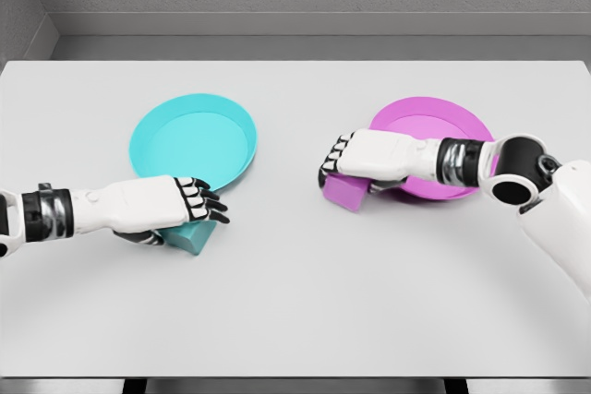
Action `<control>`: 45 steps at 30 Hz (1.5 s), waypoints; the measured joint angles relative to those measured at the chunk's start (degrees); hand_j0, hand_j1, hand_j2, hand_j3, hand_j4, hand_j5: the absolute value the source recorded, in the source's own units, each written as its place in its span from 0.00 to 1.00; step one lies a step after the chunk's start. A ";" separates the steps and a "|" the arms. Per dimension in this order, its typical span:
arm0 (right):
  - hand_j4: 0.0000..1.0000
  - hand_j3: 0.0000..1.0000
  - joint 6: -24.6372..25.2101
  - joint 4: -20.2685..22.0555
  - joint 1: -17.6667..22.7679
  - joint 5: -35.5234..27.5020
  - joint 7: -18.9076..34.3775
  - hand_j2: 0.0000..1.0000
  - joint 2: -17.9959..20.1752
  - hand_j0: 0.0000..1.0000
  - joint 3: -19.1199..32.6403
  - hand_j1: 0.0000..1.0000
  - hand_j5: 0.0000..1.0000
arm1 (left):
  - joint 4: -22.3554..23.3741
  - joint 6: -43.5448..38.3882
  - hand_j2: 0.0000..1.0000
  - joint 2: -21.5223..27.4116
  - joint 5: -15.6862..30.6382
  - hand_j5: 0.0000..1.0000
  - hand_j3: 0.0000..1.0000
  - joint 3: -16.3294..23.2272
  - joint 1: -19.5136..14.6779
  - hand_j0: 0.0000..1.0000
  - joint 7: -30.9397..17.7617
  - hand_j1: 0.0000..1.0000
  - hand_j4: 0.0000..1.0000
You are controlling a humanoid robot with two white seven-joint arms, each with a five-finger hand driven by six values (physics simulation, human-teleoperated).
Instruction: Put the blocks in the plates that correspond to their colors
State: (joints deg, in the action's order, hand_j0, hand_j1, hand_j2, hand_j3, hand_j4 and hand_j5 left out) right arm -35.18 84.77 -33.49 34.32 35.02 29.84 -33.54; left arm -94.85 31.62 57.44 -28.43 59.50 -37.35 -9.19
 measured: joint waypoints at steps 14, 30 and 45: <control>0.56 0.56 0.02 -10.91 0.79 -17.87 0.01 0.56 2.27 0.56 20.07 0.56 0.56 | -1.89 3.03 0.34 -0.11 0.03 0.34 0.34 0.20 -0.35 0.34 -0.06 0.34 0.34; 1.00 1.00 0.01 -21.22 1.14 -15.40 0.01 1.00 6.23 1.00 26.91 1.00 1.00 | -2.84 3.43 0.26 0.01 3.70 0.26 0.26 -6.48 -2.46 0.26 -0.17 0.26 0.26; 1.00 1.00 0.01 -22.58 1.14 -15.27 0.01 1.00 10.79 1.00 29.10 1.00 1.00 | 13.42 3.41 0.57 -10.16 4.69 0.57 0.57 -9.12 -6.94 0.57 -3.54 0.57 0.57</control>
State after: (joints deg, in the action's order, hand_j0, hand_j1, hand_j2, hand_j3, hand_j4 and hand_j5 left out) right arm -35.17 62.19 -32.34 19.05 35.03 40.63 -4.43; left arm -81.43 35.03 47.28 -23.75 50.38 -44.30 -12.73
